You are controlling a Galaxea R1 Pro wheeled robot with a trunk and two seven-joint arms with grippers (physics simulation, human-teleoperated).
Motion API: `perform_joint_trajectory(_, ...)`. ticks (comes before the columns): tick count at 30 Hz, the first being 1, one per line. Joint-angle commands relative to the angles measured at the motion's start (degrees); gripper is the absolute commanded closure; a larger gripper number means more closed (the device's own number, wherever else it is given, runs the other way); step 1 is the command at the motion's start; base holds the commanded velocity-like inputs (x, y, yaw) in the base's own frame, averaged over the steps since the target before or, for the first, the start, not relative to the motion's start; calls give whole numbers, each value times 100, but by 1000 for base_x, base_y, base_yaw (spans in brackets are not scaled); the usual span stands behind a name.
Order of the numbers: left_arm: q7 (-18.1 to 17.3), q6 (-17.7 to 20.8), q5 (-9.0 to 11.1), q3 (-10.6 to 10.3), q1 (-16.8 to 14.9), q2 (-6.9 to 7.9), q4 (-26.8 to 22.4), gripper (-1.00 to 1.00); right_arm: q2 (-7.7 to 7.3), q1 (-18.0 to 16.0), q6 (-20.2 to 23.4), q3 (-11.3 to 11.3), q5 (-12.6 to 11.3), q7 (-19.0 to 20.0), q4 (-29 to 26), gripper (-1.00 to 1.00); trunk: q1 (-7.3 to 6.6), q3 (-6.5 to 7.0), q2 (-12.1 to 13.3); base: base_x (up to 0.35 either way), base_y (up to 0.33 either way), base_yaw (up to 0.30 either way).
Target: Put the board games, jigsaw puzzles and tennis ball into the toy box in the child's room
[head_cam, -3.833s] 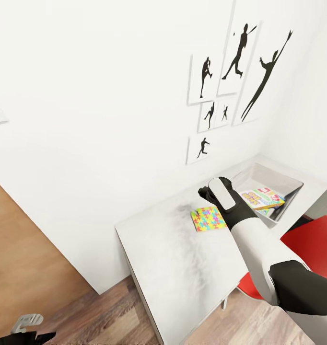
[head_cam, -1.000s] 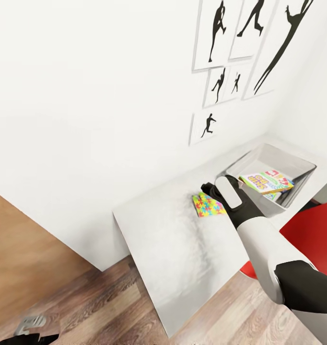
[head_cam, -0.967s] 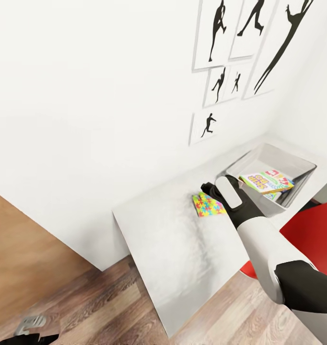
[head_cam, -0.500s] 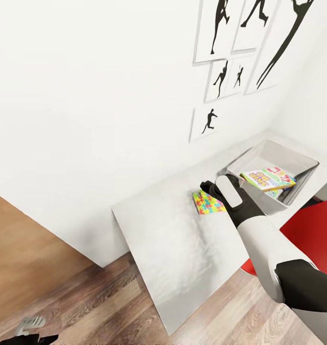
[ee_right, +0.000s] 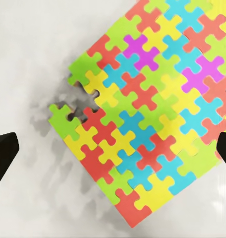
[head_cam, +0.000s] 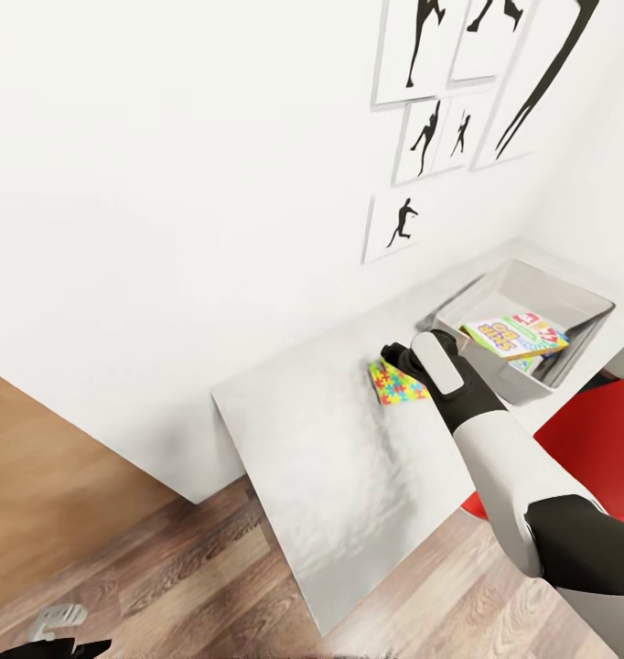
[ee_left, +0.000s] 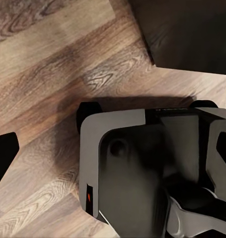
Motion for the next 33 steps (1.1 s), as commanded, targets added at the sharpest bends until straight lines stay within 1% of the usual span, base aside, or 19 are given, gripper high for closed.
perform_joint_trajectory(1, -13, -4, -45, 50, -8, 5, 16, -100, -3, -8, 18, 15, -39, -46, -38, -100, 3, -19, -11, 0, 0, 0)
perform_joint_trajectory(13, -12, -6, -45, 50, -8, 5, 16, -100, 4, -90, 166, 10, -44, -49, -323, -100, 3, -128, -11, 0, 0, 0)
perform_joint_trajectory(18, -8, -6, -45, 50, -8, 5, 16, -100, 8, -124, 288, 12, -40, -67, -424, -100, 3, -141, -11, 0, 0, 0)
perform_joint_trajectory(25, -3, -6, -45, 50, -2, 5, 16, -100, 50, -164, 315, 11, -26, -150, -440, -100, 3, -144, -11, 0, 0, 0)
perform_joint_trajectory(27, -3, -6, -45, 50, -3, 5, 16, -100, 58, -207, 320, 11, -26, -178, -421, -100, 3, -144, -11, 0, 0, 0)
perform_joint_trajectory(30, -3, -6, -45, 50, -1, 5, 16, -100, 79, -419, 333, 62, -29, -305, -321, -100, 3, -144, -11, 0, 0, 0)
perform_joint_trajectory(33, -3, -6, -45, 50, 0, 5, 16, -100, 100, -641, 447, 90, -30, -562, -108, -100, 3, -144, -11, 0, 0, 0)
